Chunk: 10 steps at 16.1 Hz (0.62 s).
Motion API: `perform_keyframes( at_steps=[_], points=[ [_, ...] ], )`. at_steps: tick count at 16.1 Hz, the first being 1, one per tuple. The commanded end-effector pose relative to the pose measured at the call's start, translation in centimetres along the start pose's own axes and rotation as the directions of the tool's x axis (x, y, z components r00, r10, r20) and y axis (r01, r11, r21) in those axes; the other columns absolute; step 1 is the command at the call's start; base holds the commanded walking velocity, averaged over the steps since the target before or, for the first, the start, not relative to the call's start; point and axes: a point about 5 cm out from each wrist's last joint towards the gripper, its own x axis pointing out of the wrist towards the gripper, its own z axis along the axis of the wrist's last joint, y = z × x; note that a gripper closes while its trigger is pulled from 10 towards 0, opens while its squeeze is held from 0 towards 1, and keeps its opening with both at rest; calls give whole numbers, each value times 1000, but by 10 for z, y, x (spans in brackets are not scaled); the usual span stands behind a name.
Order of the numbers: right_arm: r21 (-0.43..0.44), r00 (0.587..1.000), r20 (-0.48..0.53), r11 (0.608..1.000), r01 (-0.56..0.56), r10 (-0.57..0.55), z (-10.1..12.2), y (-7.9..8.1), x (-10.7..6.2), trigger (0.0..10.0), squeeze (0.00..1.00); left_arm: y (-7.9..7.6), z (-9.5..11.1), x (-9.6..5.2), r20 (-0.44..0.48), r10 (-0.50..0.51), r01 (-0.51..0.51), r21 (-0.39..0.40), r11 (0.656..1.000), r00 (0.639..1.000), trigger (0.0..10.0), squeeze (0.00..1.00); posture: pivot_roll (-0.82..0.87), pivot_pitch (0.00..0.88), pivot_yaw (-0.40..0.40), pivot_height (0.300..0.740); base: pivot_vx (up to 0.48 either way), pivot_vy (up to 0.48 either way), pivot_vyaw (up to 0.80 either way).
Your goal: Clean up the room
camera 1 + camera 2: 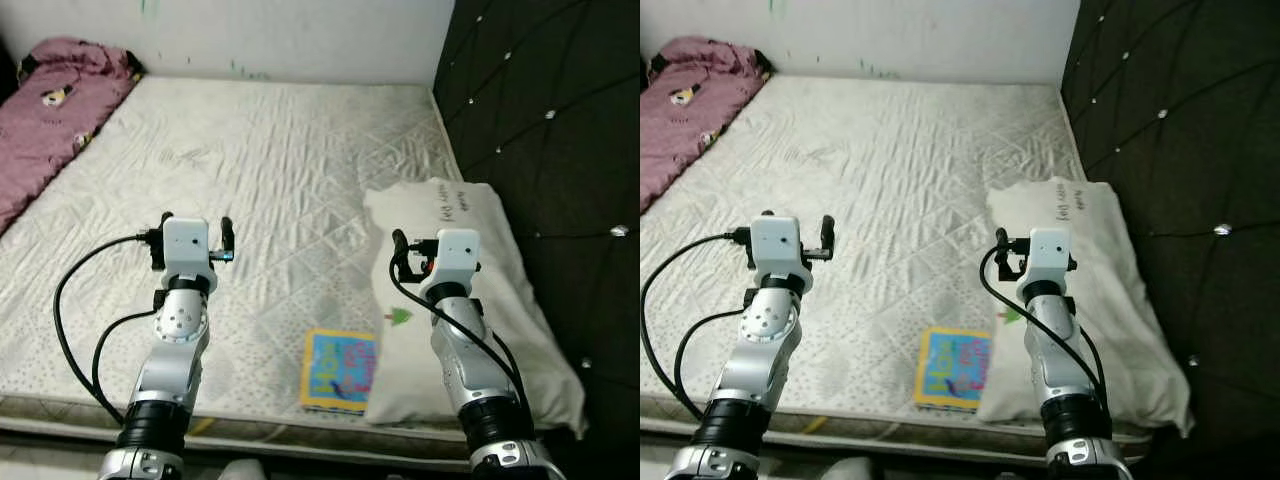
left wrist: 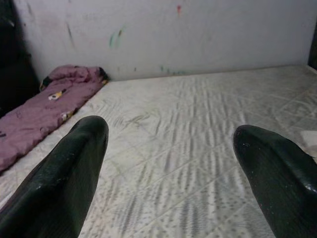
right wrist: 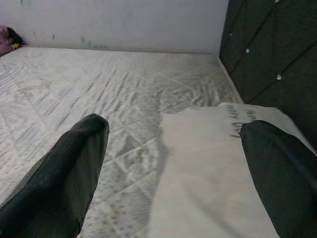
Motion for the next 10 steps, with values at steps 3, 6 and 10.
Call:
perform_keyframes(
  at_steps=[3,6,10],
  points=[
    [8,1000,21,1000,-22,22,7,5,3,10000,0,3,0,2,-14,11,-11,-1,1000,1000,10000,0,31,0,16,740,0,404,-279],
    [8,999,21,1000,-29,28,8,6,3,10000,0,3,-1,2,-15,15,-15,-4,1000,1000,10000,0,32,0,13,740,0,405,0],
    [7,999,20,999,-35,35,8,7,4,10000,0,2,-1,2,-17,14,-14,-9,1000,1000,10000,0,30,0,13,740,0,412,0]
  ],
)
